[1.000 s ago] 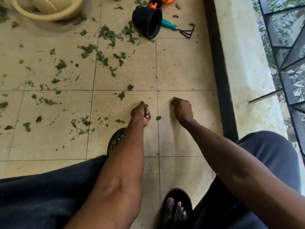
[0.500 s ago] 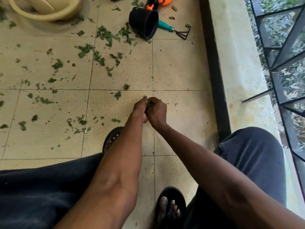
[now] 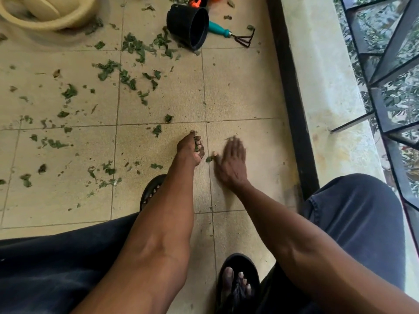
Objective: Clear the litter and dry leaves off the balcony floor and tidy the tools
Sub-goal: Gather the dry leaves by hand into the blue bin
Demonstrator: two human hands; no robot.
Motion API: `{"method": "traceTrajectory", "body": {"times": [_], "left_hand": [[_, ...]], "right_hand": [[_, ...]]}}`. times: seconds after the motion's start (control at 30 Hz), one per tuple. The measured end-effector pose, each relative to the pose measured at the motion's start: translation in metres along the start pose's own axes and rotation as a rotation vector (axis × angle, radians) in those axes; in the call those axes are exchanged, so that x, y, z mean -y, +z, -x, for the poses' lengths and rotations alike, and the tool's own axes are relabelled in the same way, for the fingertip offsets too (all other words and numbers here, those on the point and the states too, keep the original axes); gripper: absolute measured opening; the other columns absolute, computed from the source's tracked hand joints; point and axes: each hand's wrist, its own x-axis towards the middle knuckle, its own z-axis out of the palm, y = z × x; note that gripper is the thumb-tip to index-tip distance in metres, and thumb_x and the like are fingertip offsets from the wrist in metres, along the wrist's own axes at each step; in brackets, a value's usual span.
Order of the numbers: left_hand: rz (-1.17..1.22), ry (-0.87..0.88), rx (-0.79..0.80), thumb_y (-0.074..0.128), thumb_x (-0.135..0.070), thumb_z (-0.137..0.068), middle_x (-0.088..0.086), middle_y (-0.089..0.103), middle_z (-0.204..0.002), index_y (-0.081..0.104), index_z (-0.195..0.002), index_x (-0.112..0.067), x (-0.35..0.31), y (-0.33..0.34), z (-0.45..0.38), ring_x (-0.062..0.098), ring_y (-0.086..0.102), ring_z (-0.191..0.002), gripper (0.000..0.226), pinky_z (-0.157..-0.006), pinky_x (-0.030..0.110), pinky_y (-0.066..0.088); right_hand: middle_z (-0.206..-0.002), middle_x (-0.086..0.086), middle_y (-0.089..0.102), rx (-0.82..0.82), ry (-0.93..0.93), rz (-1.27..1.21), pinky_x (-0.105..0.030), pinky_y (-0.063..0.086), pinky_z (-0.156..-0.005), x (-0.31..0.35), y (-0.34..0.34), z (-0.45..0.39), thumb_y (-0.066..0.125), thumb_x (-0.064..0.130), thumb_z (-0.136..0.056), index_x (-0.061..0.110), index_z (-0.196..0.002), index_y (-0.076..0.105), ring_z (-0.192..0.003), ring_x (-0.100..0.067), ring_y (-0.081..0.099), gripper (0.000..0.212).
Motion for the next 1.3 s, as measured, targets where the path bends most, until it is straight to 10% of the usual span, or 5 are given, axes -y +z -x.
{"method": "traceTrajectory", "body": {"times": [0.1, 0.33, 0.57, 1.03, 1.3], "left_hand": [[-0.001, 0.002, -0.015, 0.052, -0.037, -0.100, -0.004, 0.042, -0.059, 0.051, -0.072, -0.014, 0.000, -0.005, -0.002, 0.008, 0.032, -0.045, 0.036, -0.035, 0.014, 0.020], [-0.024, 0.016, -0.013, 0.052, -0.037, -0.100, -0.003, 0.043, -0.061, 0.051, -0.074, -0.015, 0.002, -0.008, 0.002, 0.009, 0.033, -0.047, 0.034, -0.038, 0.015, 0.018], [0.025, 0.039, -0.018, 0.052, -0.037, -0.099, -0.004, 0.044, -0.059, 0.052, -0.076, -0.015, -0.007, -0.021, -0.001, 0.008, 0.034, -0.044, 0.032, -0.036, 0.016, 0.020], [0.220, 0.174, -0.078, 0.049, -0.035, -0.101, -0.003, 0.042, -0.054, 0.052, -0.074, -0.014, -0.042, -0.078, 0.022, 0.009, 0.033, -0.032, 0.034, -0.033, 0.013, 0.018], [0.324, 0.283, -0.122, 0.048, -0.037, -0.102, -0.004, 0.041, -0.049, 0.051, -0.070, -0.014, -0.072, -0.142, 0.040, 0.009, 0.034, -0.033, 0.040, -0.032, 0.015, 0.019]], "right_hand": [[-0.161, -0.008, -0.016, 0.021, -0.167, -0.043, -0.038, -0.009, -0.122, 0.007, -0.012, -0.016, 0.013, 0.055, -0.102, 0.010, -0.154, -0.011, -0.148, -0.019, -0.019, 0.073], [-0.161, -0.012, -0.015, -0.043, 0.196, -0.152, -0.045, -0.004, -0.122, -0.042, -0.076, -0.086, 0.017, 0.060, -0.099, 0.007, -0.154, -0.010, -0.148, -0.025, -0.016, 0.081], [-0.160, -0.005, -0.019, 0.060, -0.166, 0.046, -0.036, -0.009, -0.121, -0.006, -0.025, -0.039, 0.007, 0.058, -0.100, 0.012, -0.153, -0.013, -0.148, -0.019, -0.018, 0.073], [-0.161, -0.019, -0.011, -0.099, -0.011, -0.025, -0.044, -0.006, -0.122, 0.100, 0.022, -0.060, 0.013, 0.052, -0.101, 0.001, -0.153, -0.008, -0.149, -0.030, -0.014, 0.076], [-0.162, -0.016, 0.013, 0.012, -0.423, -0.142, -0.038, -0.001, -0.122, 0.160, 0.017, -0.115, 0.021, 0.036, -0.106, 0.005, -0.154, 0.015, -0.150, -0.028, 0.004, 0.057]]}}
